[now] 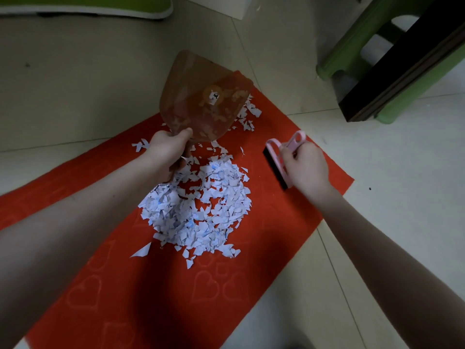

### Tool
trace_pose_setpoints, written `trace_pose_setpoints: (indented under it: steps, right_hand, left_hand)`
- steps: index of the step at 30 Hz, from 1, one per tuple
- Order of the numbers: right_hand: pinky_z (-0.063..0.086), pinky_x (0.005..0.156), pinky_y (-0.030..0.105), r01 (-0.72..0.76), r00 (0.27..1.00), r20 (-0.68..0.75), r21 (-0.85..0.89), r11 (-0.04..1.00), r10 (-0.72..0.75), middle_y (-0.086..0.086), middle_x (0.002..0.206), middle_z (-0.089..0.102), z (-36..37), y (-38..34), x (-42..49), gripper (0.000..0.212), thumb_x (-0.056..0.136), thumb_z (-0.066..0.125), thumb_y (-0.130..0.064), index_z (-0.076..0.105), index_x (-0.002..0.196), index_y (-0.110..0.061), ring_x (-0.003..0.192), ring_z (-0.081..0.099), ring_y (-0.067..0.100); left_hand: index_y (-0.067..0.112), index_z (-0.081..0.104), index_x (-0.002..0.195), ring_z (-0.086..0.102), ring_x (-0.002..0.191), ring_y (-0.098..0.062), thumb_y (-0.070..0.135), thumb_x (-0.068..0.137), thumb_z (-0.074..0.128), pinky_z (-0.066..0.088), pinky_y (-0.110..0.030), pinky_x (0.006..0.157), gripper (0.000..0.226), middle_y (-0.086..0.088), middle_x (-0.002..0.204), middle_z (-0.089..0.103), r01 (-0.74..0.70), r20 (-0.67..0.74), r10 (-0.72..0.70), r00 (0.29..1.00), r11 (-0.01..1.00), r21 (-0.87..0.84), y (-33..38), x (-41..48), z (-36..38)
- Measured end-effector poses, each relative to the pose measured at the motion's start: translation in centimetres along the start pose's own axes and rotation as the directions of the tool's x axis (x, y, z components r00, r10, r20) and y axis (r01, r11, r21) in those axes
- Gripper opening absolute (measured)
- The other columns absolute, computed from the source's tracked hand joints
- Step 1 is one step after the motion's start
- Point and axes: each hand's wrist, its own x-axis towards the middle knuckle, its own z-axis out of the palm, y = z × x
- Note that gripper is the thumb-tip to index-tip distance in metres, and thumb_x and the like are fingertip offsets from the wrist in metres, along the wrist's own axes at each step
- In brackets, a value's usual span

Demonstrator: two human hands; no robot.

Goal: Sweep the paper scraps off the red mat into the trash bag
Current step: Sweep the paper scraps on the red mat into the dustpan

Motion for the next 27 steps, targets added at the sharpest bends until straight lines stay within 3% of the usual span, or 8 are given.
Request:
trace_pose_setpoints:
  steps: [3,5,9,15,19,22,24,27]
  right_hand:
    - [0.03,0.053,0.028,0.073,0.994,0.088,-0.05,0.996,-0.069,0.005,0.076,0.062,1.1,-0.9,-0.8,0.038,0.097,0.043,-0.042,0.067,0.104,-0.013,0.06,0.05,0.019]
    - [0.029,0.049,0.028,0.125,0.986,0.104,0.056,0.991,-0.13,0.007,0.075,0.065,1.0,-1.5,-1.5,0.032,0.097,0.047,-0.036,0.07,0.106,-0.017,0.053,0.045,0.015]
    - [0.023,0.046,0.026,0.106,0.993,-0.058,0.035,0.994,-0.104,0.003,0.07,0.056,0.0,-1.6,0.0,0.036,0.096,0.044,-0.038,0.069,0.106,-0.014,0.05,0.041,0.011]
    - [0.034,0.062,0.03,0.145,0.989,0.037,-0.116,0.983,-0.142,0.005,0.089,0.061,1.1,-3.4,2.3,0.039,0.095,0.043,-0.044,0.061,0.104,-0.011,0.078,0.057,0.026]
    - [0.029,0.055,0.027,0.28,0.951,0.154,-0.057,0.958,-0.269,-0.004,0.077,0.056,0.6,-3.6,1.3,0.03,0.095,0.047,-0.039,0.066,0.109,-0.021,0.063,0.05,0.017]
    - [0.027,0.051,0.026,0.227,0.971,0.067,0.024,0.974,-0.228,-0.002,0.076,0.059,-0.2,-2.9,2.0,0.031,0.095,0.048,-0.039,0.068,0.111,-0.023,0.056,0.044,0.01]
    - [0.03,0.052,0.026,0.166,0.986,0.035,-0.039,0.985,-0.164,0.001,0.077,0.059,-0.1,-2.3,3.1,0.035,0.094,0.046,-0.043,0.067,0.111,-0.02,0.06,0.049,0.014]
    - [0.036,0.048,0.029,0.171,0.976,0.158,-0.105,0.98,-0.153,0.005,0.07,0.062,0.4,-1.8,4.0,0.039,0.095,0.045,-0.043,0.068,0.105,-0.013,0.057,0.053,0.021]
  left_hand:
    - [0.009,0.053,0.077,0.04,0.048,-0.015,0.034,0.098,0.049,0.031,-0.011,0.036,0.033,-0.004,0.064,0.049,-0.019,0.008,0.019,1.0,1.0,0.003,0.2,-0.2,0.2]
    - [0.01,0.053,0.076,0.04,0.048,-0.015,0.034,0.099,0.049,0.029,-0.009,0.034,0.034,-0.003,0.064,0.049,-0.021,0.009,0.021,1.0,1.0,0.008,0.2,-0.3,0.1]
    - [0.011,0.052,0.074,0.041,0.046,-0.015,0.036,0.098,0.049,0.029,-0.009,0.036,0.035,-0.002,0.063,0.05,-0.005,-0.012,0.005,1.0,1.0,0.028,0.0,-0.2,-0.2]
    - [0.012,0.053,0.073,0.044,0.047,-0.017,0.038,0.097,0.049,0.03,-0.023,0.053,0.036,-0.002,0.063,0.052,0.024,-0.01,-0.024,1.0,0.999,0.033,-0.2,-0.1,-0.4]
    - [0.011,0.053,0.077,0.042,0.047,-0.017,0.041,0.097,0.049,0.026,-0.023,0.051,0.036,-0.004,0.065,0.05,0.012,-0.009,-0.012,1.0,0.999,0.046,-0.1,0.2,-0.9]
    - [0.01,0.053,0.082,0.041,0.046,-0.016,0.04,0.097,0.05,0.026,-0.022,0.049,0.034,-0.003,0.065,0.05,0.016,-0.022,-0.015,1.0,0.999,0.036,-0.4,0.3,-1.3]
    - [0.011,0.052,0.077,0.041,0.045,-0.016,0.04,0.097,0.049,0.026,-0.02,0.047,0.035,-0.002,0.064,0.05,0.018,-0.021,-0.018,1.0,0.999,0.031,-0.6,0.4,-1.2]
    - [0.011,0.052,0.076,0.041,0.044,-0.016,0.039,0.097,0.049,0.028,-0.019,0.044,0.035,-0.002,0.063,0.05,0.02,-0.005,-0.02,1.0,0.999,0.03,-0.5,0.5,-1.0]
